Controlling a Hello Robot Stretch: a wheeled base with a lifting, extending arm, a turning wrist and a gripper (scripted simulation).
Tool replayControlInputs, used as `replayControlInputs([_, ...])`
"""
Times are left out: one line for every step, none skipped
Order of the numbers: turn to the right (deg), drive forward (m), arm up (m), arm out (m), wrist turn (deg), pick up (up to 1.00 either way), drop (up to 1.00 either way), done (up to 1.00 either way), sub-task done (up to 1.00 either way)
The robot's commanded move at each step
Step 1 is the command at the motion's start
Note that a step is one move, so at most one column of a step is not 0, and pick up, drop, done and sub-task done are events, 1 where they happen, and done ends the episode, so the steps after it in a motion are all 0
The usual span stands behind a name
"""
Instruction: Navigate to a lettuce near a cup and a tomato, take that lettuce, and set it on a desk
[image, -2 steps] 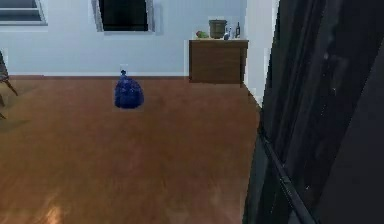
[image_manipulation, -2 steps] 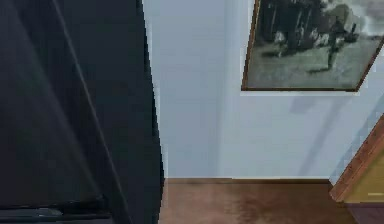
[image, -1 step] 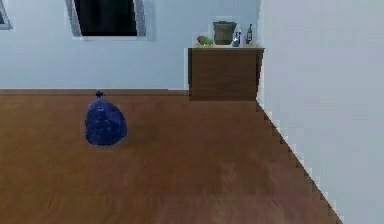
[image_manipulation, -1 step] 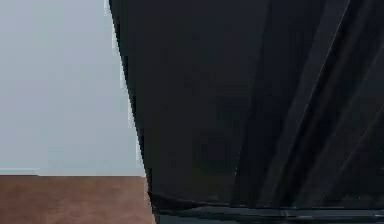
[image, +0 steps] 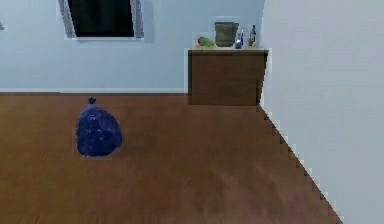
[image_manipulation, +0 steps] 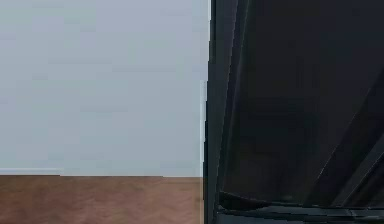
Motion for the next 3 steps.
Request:
replayControlInputs([3.0, 0.00, 0.00, 0.00, 0.0, 0.00, 0.00, 0.00, 0.00])
replayControlInputs([0.0, 1.00, 0.00, 0.00, 0.0, 0.00, 0.00, 0.00, 0.00])
replayControlInputs([0.0, 1.00, 0.00, 0.00, 0.0, 0.00, 0.00, 0.00, 0.00])
